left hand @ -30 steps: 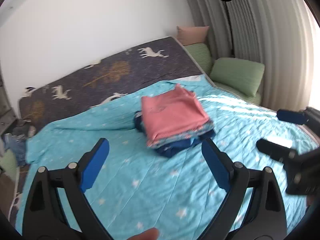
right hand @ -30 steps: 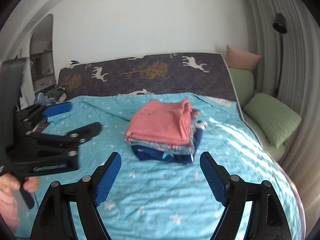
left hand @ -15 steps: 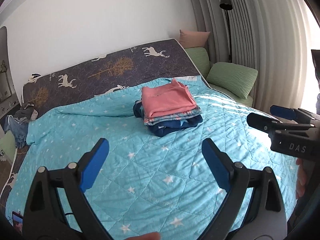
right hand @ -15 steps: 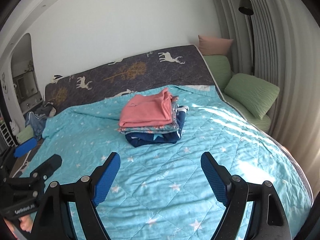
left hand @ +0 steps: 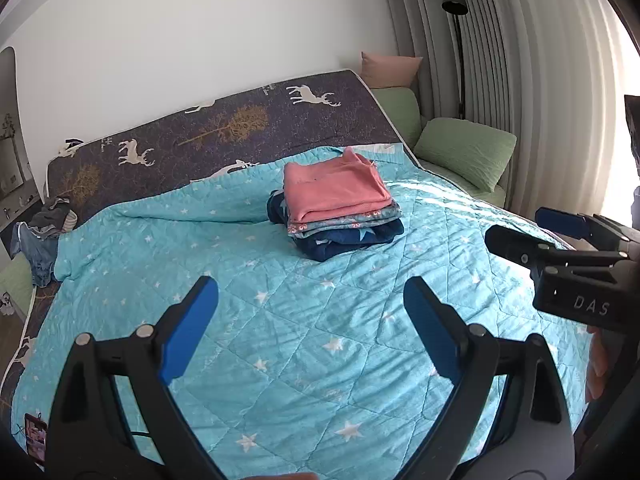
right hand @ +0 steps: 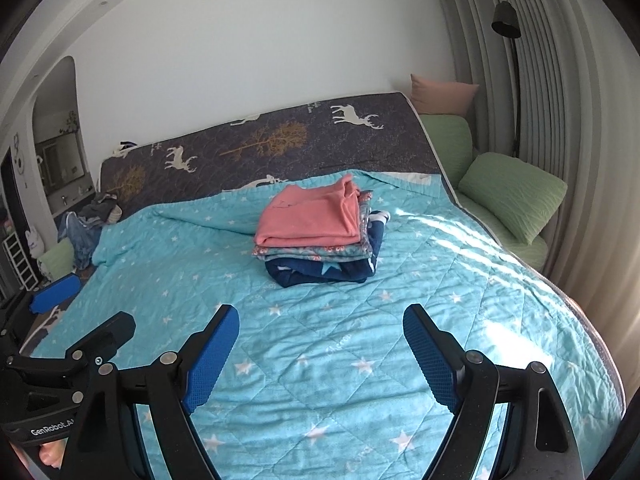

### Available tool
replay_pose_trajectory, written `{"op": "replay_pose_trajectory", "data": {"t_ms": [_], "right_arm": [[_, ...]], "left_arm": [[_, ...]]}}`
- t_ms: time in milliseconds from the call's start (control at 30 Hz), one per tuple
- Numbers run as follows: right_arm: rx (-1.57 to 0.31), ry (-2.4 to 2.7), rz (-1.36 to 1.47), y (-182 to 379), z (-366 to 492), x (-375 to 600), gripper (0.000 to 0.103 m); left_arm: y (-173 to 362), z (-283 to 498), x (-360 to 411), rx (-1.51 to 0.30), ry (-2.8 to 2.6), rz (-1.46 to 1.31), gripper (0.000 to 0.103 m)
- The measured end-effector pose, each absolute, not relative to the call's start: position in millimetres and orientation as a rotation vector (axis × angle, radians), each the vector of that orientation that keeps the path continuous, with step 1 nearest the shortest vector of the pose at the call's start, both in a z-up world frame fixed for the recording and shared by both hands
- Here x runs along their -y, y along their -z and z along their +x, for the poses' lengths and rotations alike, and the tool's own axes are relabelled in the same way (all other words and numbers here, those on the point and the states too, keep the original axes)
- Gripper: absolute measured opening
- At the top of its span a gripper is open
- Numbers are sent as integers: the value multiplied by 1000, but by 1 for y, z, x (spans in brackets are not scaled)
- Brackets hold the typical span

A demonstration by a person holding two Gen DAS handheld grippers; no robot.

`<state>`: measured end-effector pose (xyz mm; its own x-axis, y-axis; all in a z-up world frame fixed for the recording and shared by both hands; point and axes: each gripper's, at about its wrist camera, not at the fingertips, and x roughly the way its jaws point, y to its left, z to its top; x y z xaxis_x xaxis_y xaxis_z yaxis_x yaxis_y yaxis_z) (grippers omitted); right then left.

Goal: Fold small clothes

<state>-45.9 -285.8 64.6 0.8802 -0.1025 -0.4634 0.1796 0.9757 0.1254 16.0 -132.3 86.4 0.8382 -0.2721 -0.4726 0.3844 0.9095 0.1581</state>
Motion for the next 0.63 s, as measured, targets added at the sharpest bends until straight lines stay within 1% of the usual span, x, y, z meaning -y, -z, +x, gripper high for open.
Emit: {"op": "replay_pose_trajectory", "data": {"t_ms": [633], "right_arm": [[-490, 162, 167, -58, -38, 285, 86]], "left_arm": [[-81, 24, 137, -473, 364, 257, 94]]}}
